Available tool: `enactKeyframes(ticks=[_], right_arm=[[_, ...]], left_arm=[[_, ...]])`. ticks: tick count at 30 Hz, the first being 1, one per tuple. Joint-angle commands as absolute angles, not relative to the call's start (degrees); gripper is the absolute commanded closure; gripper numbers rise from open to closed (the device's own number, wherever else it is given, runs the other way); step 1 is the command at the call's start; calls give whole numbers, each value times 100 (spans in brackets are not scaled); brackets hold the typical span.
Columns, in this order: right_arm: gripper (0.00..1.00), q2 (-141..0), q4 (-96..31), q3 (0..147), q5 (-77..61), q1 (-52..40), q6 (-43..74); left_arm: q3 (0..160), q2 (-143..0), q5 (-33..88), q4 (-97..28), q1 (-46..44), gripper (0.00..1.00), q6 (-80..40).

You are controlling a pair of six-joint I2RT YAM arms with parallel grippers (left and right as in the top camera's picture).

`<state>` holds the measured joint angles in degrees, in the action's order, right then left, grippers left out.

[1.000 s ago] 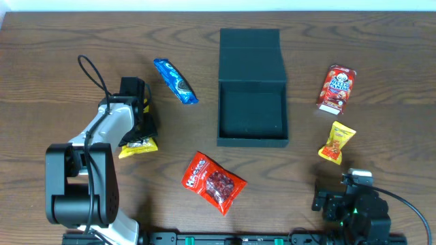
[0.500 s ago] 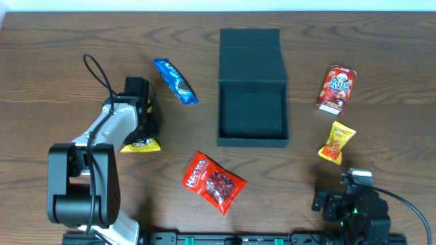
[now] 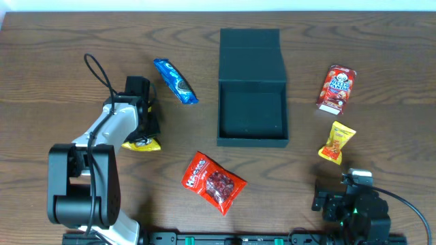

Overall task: Pack container
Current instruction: 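Close the left gripper on the yellow packet and lift it, then carry the yellow packet into the black box and release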

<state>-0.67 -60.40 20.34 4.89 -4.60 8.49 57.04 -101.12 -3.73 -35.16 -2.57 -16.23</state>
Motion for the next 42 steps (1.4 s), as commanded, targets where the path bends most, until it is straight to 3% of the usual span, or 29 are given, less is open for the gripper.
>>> enactKeyframes(ticks=[1,7,18,26,32,42], right_arm=[[1,-38,-6066,2014,495,-405,805],[1,-38,-6066,2014,495,-403,805],[1,-38,-6066,2014,495,-403,805],[1,-38,-6066,2014,495,-403,805],[1,-38,-6066,2014,495,-405,805],[1,-38,-6066,2014,495,-405,803]], left_arm=[[5629,-10154,-141,-3533,-395,70,-1588],[5631,-9671,-21,-3601,-607,77,-1588],[5653,-8567,3,-3957,-1103,80,-1848],[6606,-8326,-62,-4694,-2274,84,-2001],[7931,-8779,-60,-4923,-3203,84,-2217],[9655,-10589,167,-5511,-3684,85,-2615]])
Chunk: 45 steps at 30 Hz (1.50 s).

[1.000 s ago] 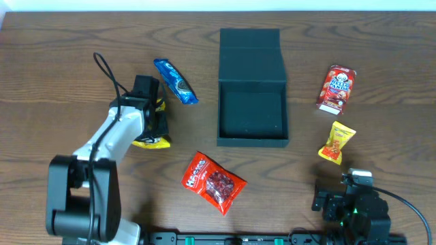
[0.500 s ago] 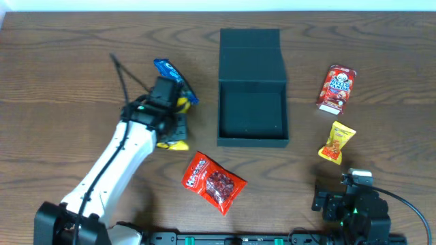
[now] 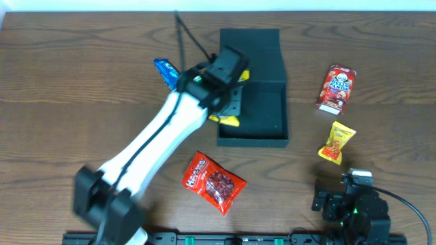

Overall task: Pack container
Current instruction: 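Carry the yellow packet into the black box and release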

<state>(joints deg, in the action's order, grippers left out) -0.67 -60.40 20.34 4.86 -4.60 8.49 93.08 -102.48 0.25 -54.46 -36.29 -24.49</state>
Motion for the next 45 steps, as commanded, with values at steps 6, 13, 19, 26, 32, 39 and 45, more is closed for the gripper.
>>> enactKeyframes(ticks=[6,13,19,26,32,39,45], right_arm=[[1,-38,-6066,2014,495,-405,805],[1,-38,-6066,2014,495,-403,805],[1,-38,-6066,2014,495,-405,803],[1,-38,-6066,2014,495,-403,805],[1,-38,-6066,2014,495,-405,805],[1,-38,-6066,2014,495,-403,805],[1,-38,-6066,2014,495,-405,805]], left_arm=[[9839,-11207,436,-5500,-3688,86,-3096],[9839,-11507,451,-5478,-3688,88,-3096],[9839,-11677,451,-5389,-3691,87,-3229],[9837,-11808,401,-5349,-3695,87,-3347],[9837,-12029,384,-5347,-3675,87,-3380],[9828,-12066,150,-5269,-3621,80,-3518],[9826,-12066,156,-5321,-3575,80,-3765]])
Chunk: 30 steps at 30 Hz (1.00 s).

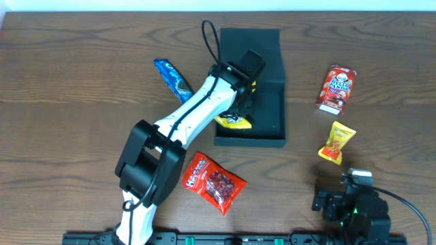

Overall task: Pack container
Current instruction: 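Carry the yellow packet into the black box and release, then move the left gripper to the red Hacks packet and grasp it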

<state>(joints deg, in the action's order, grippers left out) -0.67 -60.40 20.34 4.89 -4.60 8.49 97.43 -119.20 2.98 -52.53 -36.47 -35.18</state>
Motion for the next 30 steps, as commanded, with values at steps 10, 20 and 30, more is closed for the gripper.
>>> enactKeyframes(ticks=[10,20,30], right_arm=[[1,-38,-6066,2014,495,-405,805],[1,-38,-6066,2014,495,-403,805],[1,-38,-6066,2014,495,-403,805]], left_arm=[[9771,-12066,150,-5590,-3592,70,-4097],[9800,-11992,67,-5527,-3605,40,-4088],[9826,-10774,-456,-5747,-3691,18,-4025]])
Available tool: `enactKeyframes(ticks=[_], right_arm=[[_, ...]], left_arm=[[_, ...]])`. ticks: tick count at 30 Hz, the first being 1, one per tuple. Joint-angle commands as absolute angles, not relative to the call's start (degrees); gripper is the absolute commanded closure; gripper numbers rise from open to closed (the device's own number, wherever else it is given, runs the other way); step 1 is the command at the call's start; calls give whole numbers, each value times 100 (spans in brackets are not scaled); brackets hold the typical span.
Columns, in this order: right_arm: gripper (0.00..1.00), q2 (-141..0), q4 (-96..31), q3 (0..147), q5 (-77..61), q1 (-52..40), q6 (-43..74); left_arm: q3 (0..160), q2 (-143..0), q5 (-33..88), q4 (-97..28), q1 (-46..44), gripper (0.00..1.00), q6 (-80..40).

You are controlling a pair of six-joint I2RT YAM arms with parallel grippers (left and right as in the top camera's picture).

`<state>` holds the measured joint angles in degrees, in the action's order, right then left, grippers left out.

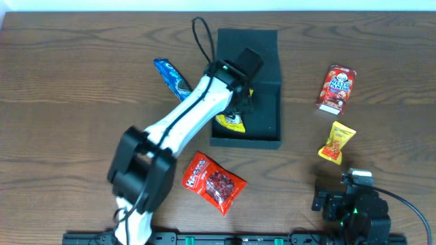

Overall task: Pack container
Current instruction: 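Move the left gripper to the red Hacks packet and grasp it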

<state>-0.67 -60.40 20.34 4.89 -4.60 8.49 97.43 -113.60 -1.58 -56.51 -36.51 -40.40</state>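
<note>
The black box (262, 133) stands mid-table with its lid (248, 47) folded open at the back. My left gripper (242, 102) reaches down into the box's left half, shut on a yellow snack packet (231, 123). The packet's lower end lies on the box floor by the left wall. The wrist hides the fingers from above. My right gripper (321, 197) sits folded at the front right edge, too dark to read.
A blue cookie packet (174, 80) lies left of the box, under my left arm. A red snack bag (213, 182) is in front of the box. A red snack box (336, 89) and a small yellow-orange packet (337, 142) lie to the right.
The black box has shifted a little to the left and turned slightly. My left gripper and the yellow packet are still inside it, a touch further left. The right arm has not moved.
My left gripper was down on the yellow packet at the table's left. Then it held the packet over the box's left wall. Then it was lowered into the box, and now the packet rests on the floor of the shifted box.
</note>
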Motion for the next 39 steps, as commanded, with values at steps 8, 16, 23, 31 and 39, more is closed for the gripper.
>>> enactKeyframes(ticks=[8,16,23,31,39], right_arm=[[1,-38,-6066,2014,495,-403,805],[1,-38,-6066,2014,495,-403,805],[1,-38,-6066,2014,495,-403,805],[1,-38,-6066,2014,495,-405,805],[1,-38,-6066,2014,495,-403,805]], left_arm=[[9660,-9620,-1433,-7050,-4274,4,-4772],[7819,-8628,-429,-7013,-4724,5,-6071],[6493,-8119,355,-6018,-4984,5,-7839],[5653,-8128,692,-4733,-4963,5,-8281],[5487,-8495,714,-4530,-4786,4,-8648]])
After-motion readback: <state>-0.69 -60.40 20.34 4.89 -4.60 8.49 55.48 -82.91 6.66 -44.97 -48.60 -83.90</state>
